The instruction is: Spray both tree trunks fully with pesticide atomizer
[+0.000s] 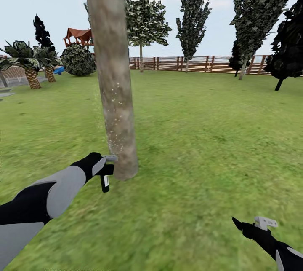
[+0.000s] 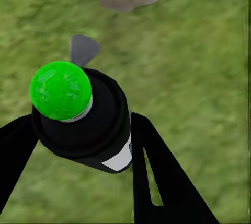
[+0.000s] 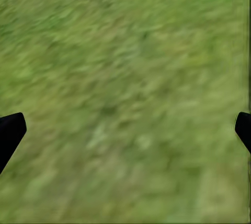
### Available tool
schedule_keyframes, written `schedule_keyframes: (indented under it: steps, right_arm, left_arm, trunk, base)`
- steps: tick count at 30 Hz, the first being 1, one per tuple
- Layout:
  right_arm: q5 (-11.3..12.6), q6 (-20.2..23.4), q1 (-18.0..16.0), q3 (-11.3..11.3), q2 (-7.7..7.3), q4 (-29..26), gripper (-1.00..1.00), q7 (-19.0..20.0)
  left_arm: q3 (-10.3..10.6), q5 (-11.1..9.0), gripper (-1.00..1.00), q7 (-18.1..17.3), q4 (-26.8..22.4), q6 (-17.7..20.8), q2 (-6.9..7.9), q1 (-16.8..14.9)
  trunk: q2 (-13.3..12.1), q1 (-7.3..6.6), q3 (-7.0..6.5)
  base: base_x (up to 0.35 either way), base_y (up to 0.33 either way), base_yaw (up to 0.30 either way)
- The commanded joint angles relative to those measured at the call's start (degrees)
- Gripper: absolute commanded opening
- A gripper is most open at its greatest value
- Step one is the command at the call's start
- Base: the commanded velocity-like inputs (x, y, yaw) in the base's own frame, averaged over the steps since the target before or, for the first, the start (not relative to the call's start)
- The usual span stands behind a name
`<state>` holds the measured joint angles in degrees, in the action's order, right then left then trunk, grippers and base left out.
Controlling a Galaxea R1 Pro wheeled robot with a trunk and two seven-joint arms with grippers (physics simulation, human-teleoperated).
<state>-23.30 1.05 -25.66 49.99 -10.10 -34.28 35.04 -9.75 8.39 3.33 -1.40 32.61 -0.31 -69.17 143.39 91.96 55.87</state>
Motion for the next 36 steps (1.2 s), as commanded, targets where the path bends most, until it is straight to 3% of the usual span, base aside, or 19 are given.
schedule_keyframes:
  steps: [1, 30, 36]
  right_arm:
    - [0.01, 0.01, 0.0, -0.03, 0.04, 0.0, 1.0, -0.02]
    - [0.01, 0.0, 0.0, -0.03, 0.08, 0.09, 1.0, -0.26]
    - [0.01, 0.0, 0.0, -0.02, 0.08, 0.09, 1.0, -0.24]
  left_arm:
    - [0.08, 0.05, -1.0, 0.01, 0.0, 0.0, -0.03, 0.0]
    - [0.08, 0.05, -1.0, 0.01, 0.0, -0.01, -0.39, 0.0]
    - [0.08, 0.05, -1.0, 0.01, 0.0, -0.01, -0.39, 0.0]
  trunk:
    - [0.0, 0.0, 0.0]
    - [0.0, 0.0, 0.0]
    - [0.0, 0.0, 0.0]
  base:
    - [0.0, -0.323, 0.187]
    - [0.0, -0.323, 0.262]
    - [0.0, -0.323, 0.06]
